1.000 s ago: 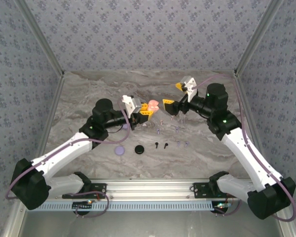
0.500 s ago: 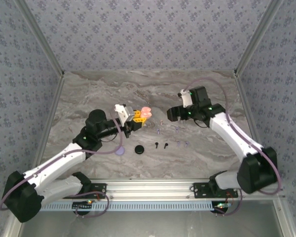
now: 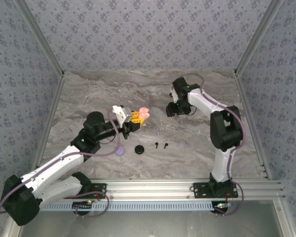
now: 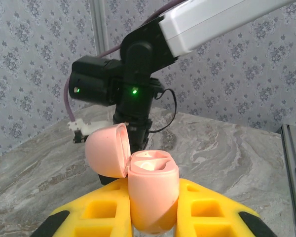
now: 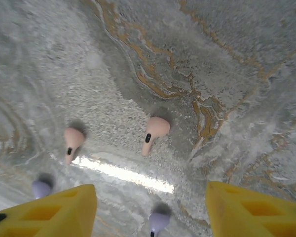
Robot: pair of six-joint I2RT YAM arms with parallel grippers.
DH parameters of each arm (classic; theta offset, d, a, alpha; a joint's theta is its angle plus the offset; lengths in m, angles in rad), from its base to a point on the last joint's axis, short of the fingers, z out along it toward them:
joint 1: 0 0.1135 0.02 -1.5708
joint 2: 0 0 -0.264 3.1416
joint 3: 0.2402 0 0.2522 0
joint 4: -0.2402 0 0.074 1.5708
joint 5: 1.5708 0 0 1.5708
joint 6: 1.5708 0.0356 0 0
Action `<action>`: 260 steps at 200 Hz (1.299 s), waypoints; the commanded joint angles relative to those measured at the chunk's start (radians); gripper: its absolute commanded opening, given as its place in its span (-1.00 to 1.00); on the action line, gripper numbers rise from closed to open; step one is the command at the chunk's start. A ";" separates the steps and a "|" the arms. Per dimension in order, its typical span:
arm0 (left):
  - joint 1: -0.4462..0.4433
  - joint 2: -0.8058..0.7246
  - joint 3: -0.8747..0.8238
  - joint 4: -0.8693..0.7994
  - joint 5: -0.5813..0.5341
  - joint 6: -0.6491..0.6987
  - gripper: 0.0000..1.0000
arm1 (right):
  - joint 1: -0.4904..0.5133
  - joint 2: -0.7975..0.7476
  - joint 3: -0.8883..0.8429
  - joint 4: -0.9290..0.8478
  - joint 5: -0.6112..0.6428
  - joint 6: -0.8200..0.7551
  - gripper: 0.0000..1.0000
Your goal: Insert wireless bluetooth earbuds into charging case
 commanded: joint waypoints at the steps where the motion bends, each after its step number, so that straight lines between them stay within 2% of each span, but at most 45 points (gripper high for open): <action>1: -0.009 -0.030 0.004 -0.004 -0.013 -0.011 -1.00 | 0.008 0.063 0.081 -0.136 0.027 0.012 0.14; 78: -0.009 -0.033 -0.001 -0.013 -0.028 -0.009 -1.00 | 0.016 0.224 0.241 -0.228 0.057 0.066 -0.10; 146: -0.010 -0.035 -0.006 -0.009 -0.033 -0.014 -1.00 | 0.027 0.314 0.330 -0.230 0.077 0.083 -0.18; 197: -0.009 -0.035 -0.007 -0.013 -0.037 -0.014 -1.00 | 0.028 0.338 0.332 -0.234 0.071 0.086 -0.26; 236: -0.011 -0.033 -0.001 -0.013 -0.039 -0.014 -1.00 | 0.030 0.330 0.328 -0.236 0.056 0.082 -0.47; 260: -0.010 -0.027 0.002 -0.013 -0.043 -0.020 -1.00 | 0.036 0.282 0.308 -0.212 0.053 0.085 -0.47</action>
